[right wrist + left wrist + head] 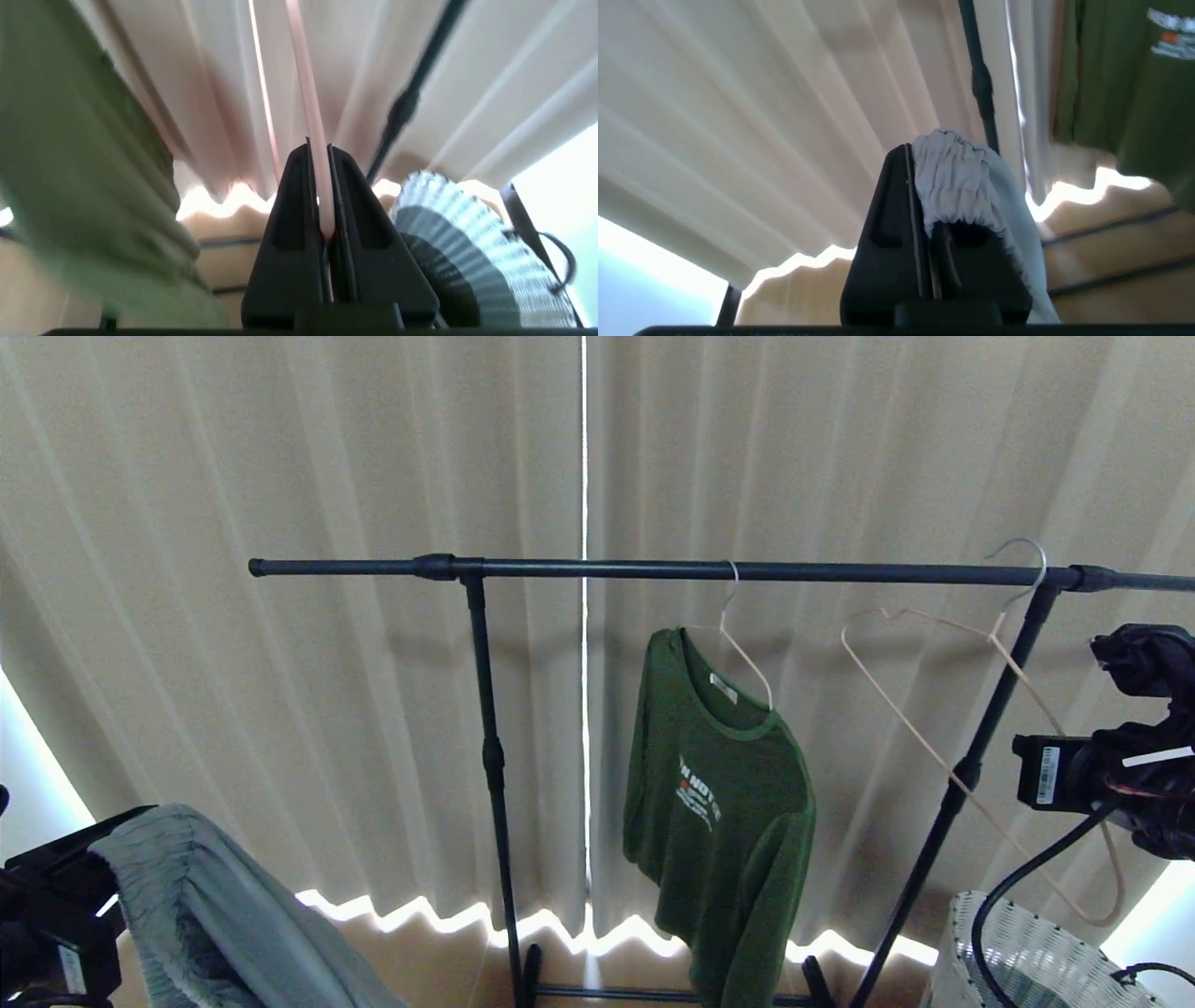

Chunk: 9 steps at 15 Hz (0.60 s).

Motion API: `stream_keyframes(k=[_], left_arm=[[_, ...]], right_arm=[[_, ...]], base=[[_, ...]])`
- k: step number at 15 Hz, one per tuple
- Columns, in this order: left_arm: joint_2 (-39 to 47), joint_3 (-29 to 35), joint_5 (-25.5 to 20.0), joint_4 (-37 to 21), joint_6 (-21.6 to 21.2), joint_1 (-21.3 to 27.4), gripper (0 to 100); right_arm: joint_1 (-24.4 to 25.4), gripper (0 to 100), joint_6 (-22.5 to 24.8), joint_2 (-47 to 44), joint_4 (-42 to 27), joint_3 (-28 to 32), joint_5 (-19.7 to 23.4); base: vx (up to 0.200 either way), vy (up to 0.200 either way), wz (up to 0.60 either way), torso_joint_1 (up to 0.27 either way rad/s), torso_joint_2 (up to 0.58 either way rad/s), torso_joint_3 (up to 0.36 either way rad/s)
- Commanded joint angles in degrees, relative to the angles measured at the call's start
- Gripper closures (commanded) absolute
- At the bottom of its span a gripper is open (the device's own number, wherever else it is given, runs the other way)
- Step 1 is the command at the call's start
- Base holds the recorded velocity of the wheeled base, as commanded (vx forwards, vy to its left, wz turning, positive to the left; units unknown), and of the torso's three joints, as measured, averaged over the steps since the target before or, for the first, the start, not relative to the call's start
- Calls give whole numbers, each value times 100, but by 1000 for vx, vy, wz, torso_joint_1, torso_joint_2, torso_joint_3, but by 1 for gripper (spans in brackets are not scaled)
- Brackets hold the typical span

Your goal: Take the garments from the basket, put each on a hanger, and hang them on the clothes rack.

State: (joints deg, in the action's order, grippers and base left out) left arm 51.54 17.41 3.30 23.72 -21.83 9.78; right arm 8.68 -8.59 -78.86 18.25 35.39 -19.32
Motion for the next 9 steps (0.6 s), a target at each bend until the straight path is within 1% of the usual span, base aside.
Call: stream_keyframes(k=[1, 9], left_arm=[[-65, 8, 4, 1, 4, -2, 100], [-57, -18, 4, 1, 4, -2, 100]], right_arm=[[2, 100, 24, 108, -6, -15, 7], [20, 100, 51, 196, 3, -190, 7]], base=[[-200, 0, 0, 2, 2, 2], [-200, 0, 0, 2, 2, 4]])
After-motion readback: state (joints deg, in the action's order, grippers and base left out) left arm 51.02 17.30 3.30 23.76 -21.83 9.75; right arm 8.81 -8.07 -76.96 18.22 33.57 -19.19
